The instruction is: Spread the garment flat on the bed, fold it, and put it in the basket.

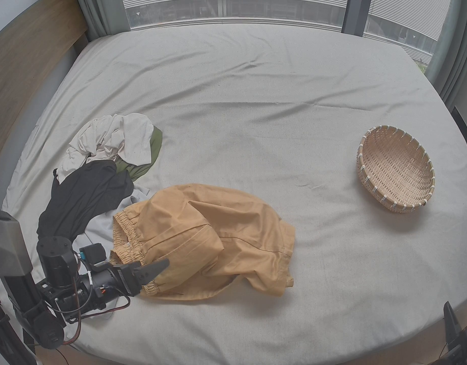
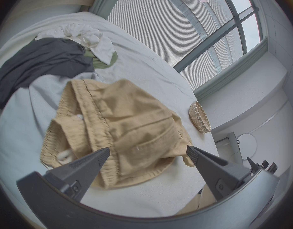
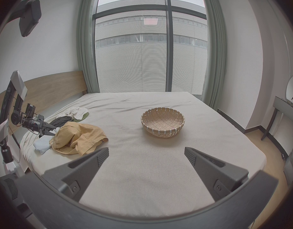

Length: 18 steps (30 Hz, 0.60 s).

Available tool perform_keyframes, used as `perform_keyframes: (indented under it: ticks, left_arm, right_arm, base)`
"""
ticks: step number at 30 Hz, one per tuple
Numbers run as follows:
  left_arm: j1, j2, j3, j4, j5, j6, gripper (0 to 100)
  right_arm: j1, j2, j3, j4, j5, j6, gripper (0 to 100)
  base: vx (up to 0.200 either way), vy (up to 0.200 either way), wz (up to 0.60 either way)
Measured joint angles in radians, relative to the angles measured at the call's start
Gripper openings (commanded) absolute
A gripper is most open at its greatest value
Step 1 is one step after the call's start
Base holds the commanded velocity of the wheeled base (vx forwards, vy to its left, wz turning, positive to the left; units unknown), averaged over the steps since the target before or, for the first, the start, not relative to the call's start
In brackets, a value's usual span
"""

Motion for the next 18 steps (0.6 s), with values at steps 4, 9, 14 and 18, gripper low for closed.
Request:
perform_keyframes:
  ticks: [4,9,14,18]
  left_arm:
    - [0.071,-0.007,0.006,0.001,-0.049,0.074,100]
    - [0.093,0.005,0.015,0.001,-0.055,0.083,100]
    - [0.093,0.036,0.023,0.0,-0.06,0.079,100]
    - [0.086,0.068,0.008,0.0,-0.069,0.076,100]
  right_arm:
    - [0.0,0.0,0.0,0.0,0.0,0.0,100]
    - [0.0,0.0,0.0,0.0,0.0,0.0,100]
    - [0.0,0.0,0.0,0.001,0.0,0.0,100]
    - [0.0,0.0,0.0,0.001,0.0,0.0,100]
  base:
    - [0.0,0.0,0.0]
    - [0.0,0.0,0.0]
    - [0.0,0.0,0.0]
    - [0.0,0.0,0.0]
